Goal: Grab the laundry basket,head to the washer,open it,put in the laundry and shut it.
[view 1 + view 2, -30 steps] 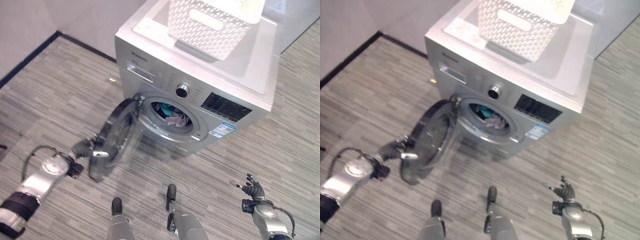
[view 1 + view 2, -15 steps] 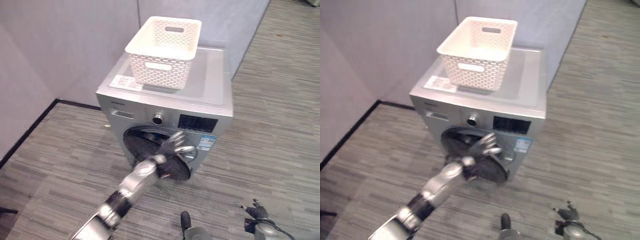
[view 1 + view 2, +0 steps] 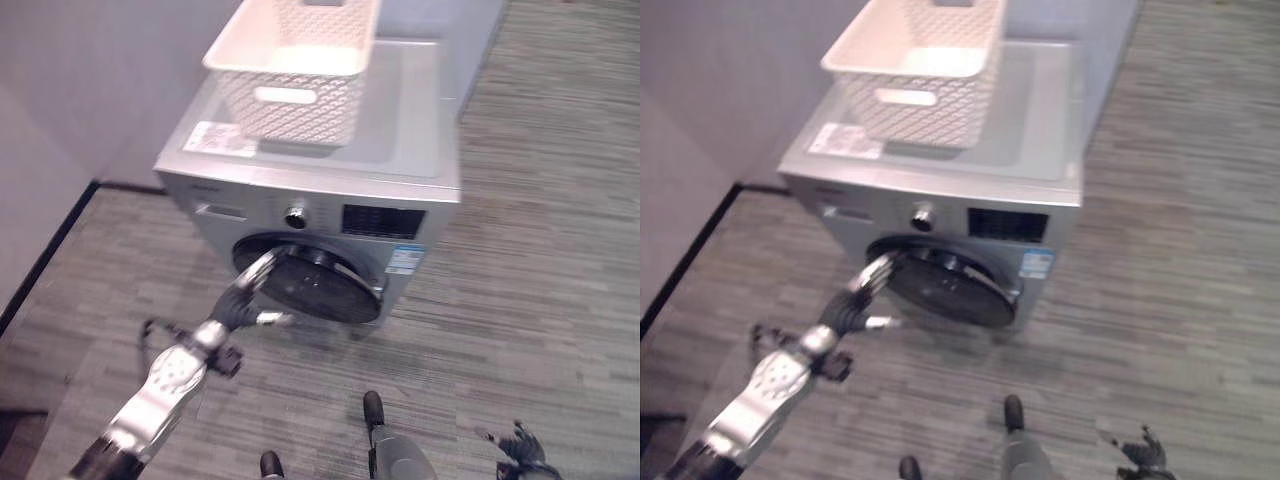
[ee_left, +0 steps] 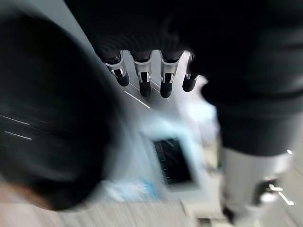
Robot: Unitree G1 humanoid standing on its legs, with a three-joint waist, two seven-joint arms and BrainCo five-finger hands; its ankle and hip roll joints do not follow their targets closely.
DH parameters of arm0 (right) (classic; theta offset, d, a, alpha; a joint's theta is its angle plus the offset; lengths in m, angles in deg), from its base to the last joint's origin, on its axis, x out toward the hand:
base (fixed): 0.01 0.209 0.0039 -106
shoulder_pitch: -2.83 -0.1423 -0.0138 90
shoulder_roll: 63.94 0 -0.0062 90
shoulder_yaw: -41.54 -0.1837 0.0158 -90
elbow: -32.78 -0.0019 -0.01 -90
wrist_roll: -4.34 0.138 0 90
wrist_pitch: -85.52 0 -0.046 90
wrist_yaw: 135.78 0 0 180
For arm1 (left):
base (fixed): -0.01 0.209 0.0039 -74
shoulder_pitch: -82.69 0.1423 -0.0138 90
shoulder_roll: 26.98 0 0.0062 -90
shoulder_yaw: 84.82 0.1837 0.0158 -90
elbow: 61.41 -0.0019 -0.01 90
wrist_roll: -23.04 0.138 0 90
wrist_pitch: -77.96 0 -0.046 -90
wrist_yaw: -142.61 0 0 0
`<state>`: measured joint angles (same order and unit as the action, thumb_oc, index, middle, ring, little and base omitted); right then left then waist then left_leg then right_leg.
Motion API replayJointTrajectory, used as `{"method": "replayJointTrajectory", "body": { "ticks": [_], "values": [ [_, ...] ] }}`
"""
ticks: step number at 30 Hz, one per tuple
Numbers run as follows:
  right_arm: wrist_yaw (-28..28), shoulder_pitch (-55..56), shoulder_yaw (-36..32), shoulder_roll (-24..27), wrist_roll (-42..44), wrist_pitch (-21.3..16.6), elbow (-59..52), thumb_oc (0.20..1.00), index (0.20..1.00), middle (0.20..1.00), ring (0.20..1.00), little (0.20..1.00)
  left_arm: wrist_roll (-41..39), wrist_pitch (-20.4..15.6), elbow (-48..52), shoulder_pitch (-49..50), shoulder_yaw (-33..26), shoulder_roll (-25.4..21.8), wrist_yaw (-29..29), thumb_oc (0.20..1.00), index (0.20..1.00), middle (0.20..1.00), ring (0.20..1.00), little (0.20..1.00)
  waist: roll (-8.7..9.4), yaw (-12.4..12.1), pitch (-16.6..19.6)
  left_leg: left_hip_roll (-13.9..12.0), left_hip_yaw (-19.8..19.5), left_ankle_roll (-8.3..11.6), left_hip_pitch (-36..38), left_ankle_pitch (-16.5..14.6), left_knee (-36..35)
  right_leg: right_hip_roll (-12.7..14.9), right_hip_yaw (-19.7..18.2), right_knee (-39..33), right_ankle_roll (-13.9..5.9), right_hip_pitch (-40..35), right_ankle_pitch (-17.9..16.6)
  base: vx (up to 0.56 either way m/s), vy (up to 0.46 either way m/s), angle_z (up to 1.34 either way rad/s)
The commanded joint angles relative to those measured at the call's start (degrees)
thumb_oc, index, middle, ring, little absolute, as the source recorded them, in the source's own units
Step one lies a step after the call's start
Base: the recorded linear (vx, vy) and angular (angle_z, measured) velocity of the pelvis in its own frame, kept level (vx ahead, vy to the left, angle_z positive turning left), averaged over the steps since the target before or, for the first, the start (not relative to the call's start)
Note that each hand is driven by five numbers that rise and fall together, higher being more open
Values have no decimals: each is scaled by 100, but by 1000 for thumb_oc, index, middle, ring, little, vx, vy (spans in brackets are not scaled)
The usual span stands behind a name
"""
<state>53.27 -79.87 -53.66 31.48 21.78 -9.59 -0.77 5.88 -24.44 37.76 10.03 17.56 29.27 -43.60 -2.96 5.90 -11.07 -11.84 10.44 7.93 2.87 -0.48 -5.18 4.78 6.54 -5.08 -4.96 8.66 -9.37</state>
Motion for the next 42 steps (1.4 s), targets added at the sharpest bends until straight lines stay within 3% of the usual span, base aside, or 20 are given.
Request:
{"method": "replayJointTrajectory", "body": {
  "ticks": [1, 2, 5, 8, 9, 10, 11, 15, 17, 23, 26, 29, 31, 33, 37, 38, 42],
  "values": [
    [-168, -328, -140, -17, 380, -181, 58, 1000, 1000, 1000, 1000, 1000, 1234, -382, -330, -764, 291, -217, -213, 1000, 1000, 1000, 1000, 1000, 375, -27, -25, -118, -437, -119, -43, -284, 399, 779, 377, 133, -653, -418, 594, 17, 3, 51],
    [-206, -331, -156, 40, 490, -263, -74, 1000, 1000, 1000, 1000, 1000, 2157, -383, -853, -757, 542, -497, -183, 1000, 1000, 1000, 1000, 1000, 338, -33, -44, -102, -470, -117, -81, -272, 377, 805, 414, 123, -666, -413, 593, 28, 6, 44],
    [-152, -408, -79, 104, 558, -323, -252, 1000, 1000, 1000, 1000, 1000, 3503, -445, -1601, -1371, 1244, -338, -8, 1000, 1000, 1000, 1000, 1000, 310, 38, -75, -83, -499, -112, -160, -250, 339, 834, 437, 138, -657, -357, 609, -2, 15, 11],
    [24, -453, 107, 254, 466, -322, -842, 1000, 1000, 1000, 1000, 1000, 4935, -200, -2842, -3097, 2602, 631, 503, 1000, 1000, 1000, 1000, 1000, 320, 263, -162, -80, -435, -92, -312, -197, 247, 807, 330, 192, -627, -56, 618, -74, 27, 4],
    [100, -560, 277, 332, 418, -317, -1151, 1000, 1000, 1000, 1000, 1000, 5376, -15, -3477, -4020, 3090, 1098, 656, 1000, 1000, 1000, 1000, 1000, 385, 490, -242, -103, -335, -79, -366, -182, 206, 747, 233, 202, -609, 121, 597, -82, 8, 3],
    [111, -557, 223, 338, 412, -300, -1173, 1000, 1000, 1000, 1000, 1000, 5400, -33, -3609, -4122, 3167, 1190, 724, 1000, 1000, 1000, 1000, 1000, 367, 437, -244, -98, -322, -81, -387, -169, 198, 750, 216, 213, -608, 162, 592, -103, 3, -13],
    [177, -632, 354, 411, 411, -306, -1363, 1000, 1000, 1000, 1000, 1000, 5630, 201, -4280, -4818, 3461, 1559, 848, 1000, 1000, 1000, 1000, 1000, 431, 587, -306, -129, -233, -67, -445, -135, 167, 706, 137, 232, -601, 320, 571, -62, -14, -45],
    [379, -928, 471, 531, 478, -338, -1351, 1000, 1000, 1000, 1000, 1000, 5863, 524, -5946, -6344, 4026, 2249, 1228, 1000, 1000, 1000, 1000, 1000, 513, 749, -495, -215, -61, -13, -592, -5, 98, 620, -38, 320, -606, 703, 520, -62, -27, -52],
    [485, -1132, 561, 571, 682, -393, -1223, 1000, 1000, 1000, 1000, 1000, 5801, 745, -7043, -7178, 4114, 2553, 1363, 1000, 1000, 1000, 1000, 1000, 595, 910, -590, -289, 20, 43, -713, 105, 42, 551, -126, 377, -614, 957, 465, -32, -68, -42],
    [501, -1130, 728, 619, 740, -519, -1606, 1000, 1000, 1000, 1000, 1000, 5587, 968, -8072, -8113, 4122, 2290, 1302, 1000, 1000, 1000, 1000, 1000, 736, 1240, -627, -450, 127, 168, -1013, 265, 18, 397, -215, 484, -614, 1415, 370, 2, -60, -19],
    [496, -863, 813, 613, 611, -593, -2277, 1000, 1000, 1000, 1000, 1000, 5229, 1095, -8201, -8943, 4008, 1847, 1434, 1000, 1000, 1000, 1000, 1000, 798, 1443, -629, -577, 200, 258, -1282, 338, 18, 279, -257, 436, -596, 1719, 288, 37, -125, -6],
    [507, -839, 928, 585, 516, -598, -2370, 1000, 1000, 1000, 1000, 1000, 4769, 1117, -8081, -9221, 3749, 1844, 1684, 1000, 1000, 1000, 1000, 1000, 791, 1436, -620, -589, 183, 277, -1358, 364, 18, 263, -258, 395, -590, 1783, 261, 7, -58, -11],
    [472, -728, 1033, 511, 538, -628, -2524, 1000, 1000, 1000, 1000, 1000, 3884, 1081, -8132, -9468, 3315, 1976, 2010, 1000, 1000, 1000, 1000, 1000, 818, 1485, -589, -596, 177, 294, -1398, 410, 18, 252, -238, 370, -574, 1801, 264, -8, -46, -6],
    [457, -739, 1125, 488, 530, -657, -2621, 1000, 1000, 1000, 1000, 1000, 3493, 1093, -8221, -9624, 3105, 2049, 2192, 1000, 1000, 1000, 1000, 1000, 849, 1534, -565, -603, 171, 306, -1429, 413, 18, 244, -238, 367, -564, 1837, 256, -22, -38, 8],
    [500, -749, 1353, 407, 549, -668, -2574, 1000, 1000, 1000, 1000, 1000, 2018, 610, -7523, -9593, 2570, 2220, 2427, 1000, 1000, 1000, 1000, 1000, 857, 1518, -527, -604, 176, 334, -1442, 436, 18, 219, -214, 319, -550, 1802, 221, -21, -62, 8],
    [537, -717, 1350, 331, 605, -669, -2405, 1000, 1000, 1000, 1000, 1000, 1504, 296, -6921, -8949, 2221, 2364, 2412, 1000, 1000, 1000, 1000, 1000, 847, 1453, -531, -592, 192, 333, -1342, 442, 18, 227, -210, 315, -539, 1687, 257, 0, 0, 0],
    [517, -628, 1301, 186, 587, -718, -2057, 1000, 1000, 1000, 1000, 1000, 1050, -187, -5892, -7227, 1798, 2600, 2431, 1000, 1000, 1000, 1000, 1000, 828, 1295, -451, -595, 256, 324, -1145, 431, 18, 245, -189, 215, -505, 1398, 316, 0, 0, 0]
  ]
}}
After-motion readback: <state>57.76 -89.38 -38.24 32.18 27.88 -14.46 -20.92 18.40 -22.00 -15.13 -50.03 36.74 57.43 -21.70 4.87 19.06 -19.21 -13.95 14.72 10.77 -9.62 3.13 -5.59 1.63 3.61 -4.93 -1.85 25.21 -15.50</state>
